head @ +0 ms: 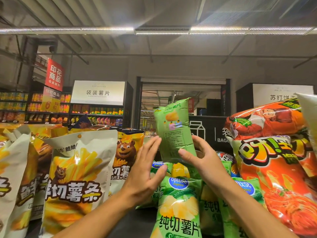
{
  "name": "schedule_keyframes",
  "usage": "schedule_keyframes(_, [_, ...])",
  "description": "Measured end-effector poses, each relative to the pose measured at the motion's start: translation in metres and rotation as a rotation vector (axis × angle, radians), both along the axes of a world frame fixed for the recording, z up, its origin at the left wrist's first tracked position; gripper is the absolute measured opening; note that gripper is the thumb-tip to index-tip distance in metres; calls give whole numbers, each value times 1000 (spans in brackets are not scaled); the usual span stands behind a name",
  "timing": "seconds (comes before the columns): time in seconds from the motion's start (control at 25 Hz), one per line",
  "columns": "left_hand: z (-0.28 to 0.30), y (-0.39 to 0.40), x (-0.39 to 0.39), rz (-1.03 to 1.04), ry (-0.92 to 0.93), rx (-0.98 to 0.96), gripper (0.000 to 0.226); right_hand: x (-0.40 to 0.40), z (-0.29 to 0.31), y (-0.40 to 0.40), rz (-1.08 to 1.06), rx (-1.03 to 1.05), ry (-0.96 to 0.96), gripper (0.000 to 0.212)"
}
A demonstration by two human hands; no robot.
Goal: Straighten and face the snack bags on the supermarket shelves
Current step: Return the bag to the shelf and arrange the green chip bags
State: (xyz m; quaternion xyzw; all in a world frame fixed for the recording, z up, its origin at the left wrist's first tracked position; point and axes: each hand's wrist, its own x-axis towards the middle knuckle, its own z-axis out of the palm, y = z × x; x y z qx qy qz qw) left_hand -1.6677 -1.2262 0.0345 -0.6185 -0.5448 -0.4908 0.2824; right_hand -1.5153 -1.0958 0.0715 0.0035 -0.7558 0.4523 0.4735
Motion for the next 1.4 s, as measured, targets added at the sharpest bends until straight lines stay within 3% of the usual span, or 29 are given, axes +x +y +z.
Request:
schedule_keyframes(0.32, [2, -1, 0, -118, -243, -40, 95, 1, 0, -3, 120, 54, 105, 30])
schedule_keyframes(0.52, [2, -4, 4, -192, -247, -103, 100, 3, 1, 2, 87, 55, 89, 42])
schedule_keyframes(0.64, [3, -6, 6, -239, -243, -123, 92, 3, 1, 3, 131, -23, -17, 67])
schedule_keyframes(0.76, [5, -5, 8, -280, -233, -99, 72, 4, 2, 0, 141, -33, -81, 71])
schedule_keyframes(0.92, [5, -3, 8, -402, -323, -144, 52, 5, 3, -2, -99, 87, -17, 90])
schedule_keyframes(1.16, [-1, 0, 2, -389, -329, -202, 63, 5, -1, -3, -79, 173, -82, 92])
schedule_keyframes(1.4, [1, 3, -1, -368, -368, -124, 56, 6, 1, -2, 68, 88, -36, 60])
